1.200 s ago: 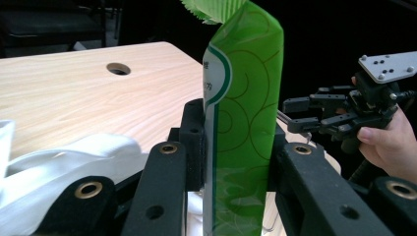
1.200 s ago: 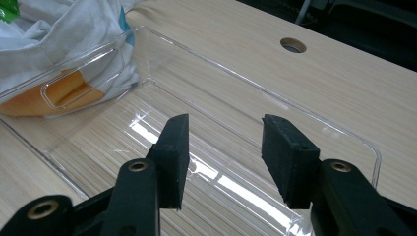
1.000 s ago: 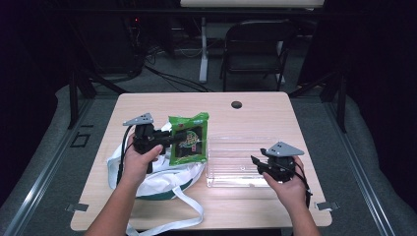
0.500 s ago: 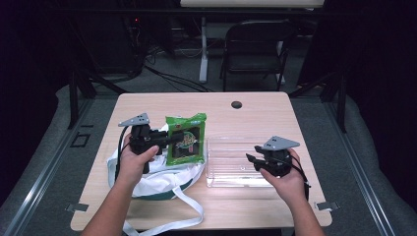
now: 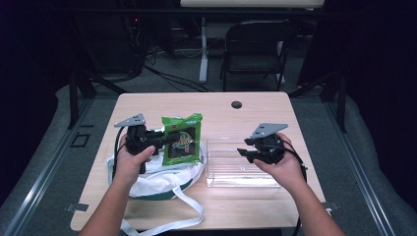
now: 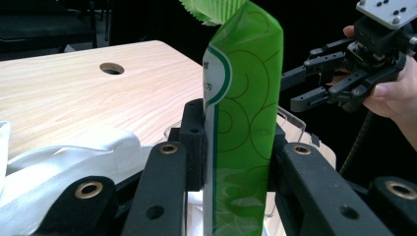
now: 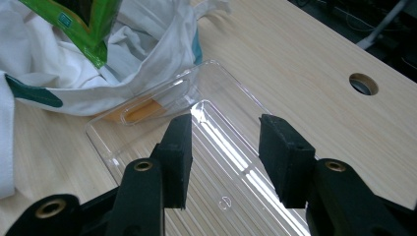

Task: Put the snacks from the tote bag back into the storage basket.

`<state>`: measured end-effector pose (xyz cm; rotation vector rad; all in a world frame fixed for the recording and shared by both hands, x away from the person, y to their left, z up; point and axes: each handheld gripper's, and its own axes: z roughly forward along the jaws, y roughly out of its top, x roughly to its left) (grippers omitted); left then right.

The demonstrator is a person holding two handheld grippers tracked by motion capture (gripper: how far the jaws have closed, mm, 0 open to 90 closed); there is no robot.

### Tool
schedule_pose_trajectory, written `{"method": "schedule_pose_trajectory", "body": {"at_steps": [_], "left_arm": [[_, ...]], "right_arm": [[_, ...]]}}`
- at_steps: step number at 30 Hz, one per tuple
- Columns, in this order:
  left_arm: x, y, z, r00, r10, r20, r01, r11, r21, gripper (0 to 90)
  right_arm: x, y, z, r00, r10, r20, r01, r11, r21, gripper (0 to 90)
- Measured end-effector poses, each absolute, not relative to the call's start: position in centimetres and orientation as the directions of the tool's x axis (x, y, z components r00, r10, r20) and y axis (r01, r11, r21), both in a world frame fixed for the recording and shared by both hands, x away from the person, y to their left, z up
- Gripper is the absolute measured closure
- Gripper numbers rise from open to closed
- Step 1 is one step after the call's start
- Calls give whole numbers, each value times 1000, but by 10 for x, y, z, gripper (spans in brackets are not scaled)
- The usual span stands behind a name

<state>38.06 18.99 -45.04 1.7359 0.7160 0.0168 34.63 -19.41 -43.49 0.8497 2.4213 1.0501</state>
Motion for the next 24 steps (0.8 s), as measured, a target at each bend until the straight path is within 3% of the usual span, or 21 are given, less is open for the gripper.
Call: {"method": "schedule_pose_trajectory", "body": {"at_steps": [24], "left_arm": [[379,190,-449,813,463,-353,443,-98,891,727]], "right_arm": [[375,-163,-389,-884,456,-101,313,740,595,556]]}}
